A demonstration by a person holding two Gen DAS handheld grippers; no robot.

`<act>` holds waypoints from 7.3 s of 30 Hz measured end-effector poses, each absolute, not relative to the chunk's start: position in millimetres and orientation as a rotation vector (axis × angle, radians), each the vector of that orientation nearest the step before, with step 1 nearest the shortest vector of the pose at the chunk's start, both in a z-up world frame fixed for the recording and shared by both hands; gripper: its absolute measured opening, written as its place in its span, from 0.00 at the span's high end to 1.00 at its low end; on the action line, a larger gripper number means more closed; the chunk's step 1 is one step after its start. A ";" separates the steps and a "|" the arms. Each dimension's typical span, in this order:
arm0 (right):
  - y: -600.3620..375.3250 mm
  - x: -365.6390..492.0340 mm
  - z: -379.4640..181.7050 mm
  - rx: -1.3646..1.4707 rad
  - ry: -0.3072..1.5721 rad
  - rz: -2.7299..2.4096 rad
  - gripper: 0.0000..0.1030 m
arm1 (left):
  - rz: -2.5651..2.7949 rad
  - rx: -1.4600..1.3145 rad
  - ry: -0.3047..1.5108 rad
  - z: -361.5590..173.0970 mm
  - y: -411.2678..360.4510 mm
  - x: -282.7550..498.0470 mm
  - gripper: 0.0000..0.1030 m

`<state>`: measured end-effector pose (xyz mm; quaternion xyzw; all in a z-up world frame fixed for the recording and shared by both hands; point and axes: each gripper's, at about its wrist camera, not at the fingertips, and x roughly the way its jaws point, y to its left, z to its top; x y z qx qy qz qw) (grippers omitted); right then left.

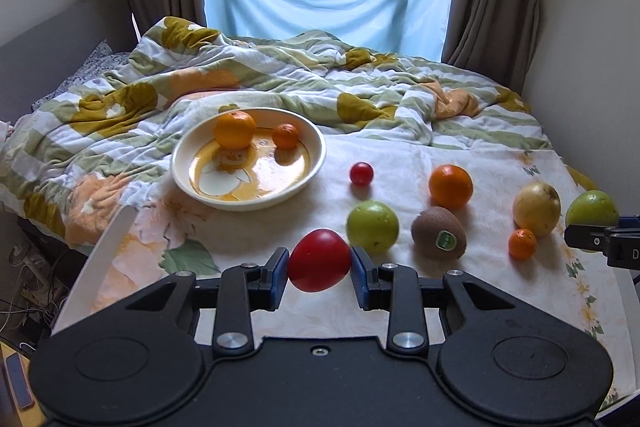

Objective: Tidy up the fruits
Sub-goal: 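Carry both to the bowl, left tool releasing the tomato while right lowers the pomelo, then open the right tool to drop the green pomelo into the bowl, then grasp the green apple with the left tool while the right tool grasps a mandarin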

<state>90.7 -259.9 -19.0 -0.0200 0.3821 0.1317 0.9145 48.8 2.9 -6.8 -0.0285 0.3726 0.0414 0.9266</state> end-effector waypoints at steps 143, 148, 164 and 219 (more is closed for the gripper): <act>-197.4 77.2 3.2 0.000 0.773 0.219 0.00 | 0.120 -0.015 0.732 12.3 48.4 35.3 0.00; -233.2 87.3 -14.9 -0.001 0.789 0.206 0.00 | 0.112 -0.008 0.749 -5.1 19.2 49.0 0.00; -282.8 148.2 -90.0 0.115 0.870 0.202 0.09 | 0.072 0.117 0.822 -79.2 -44.4 135.0 0.02; -245.8 145.7 -74.9 0.043 0.814 0.270 0.49 | 0.084 0.001 0.768 -51.9 -30.4 105.9 0.42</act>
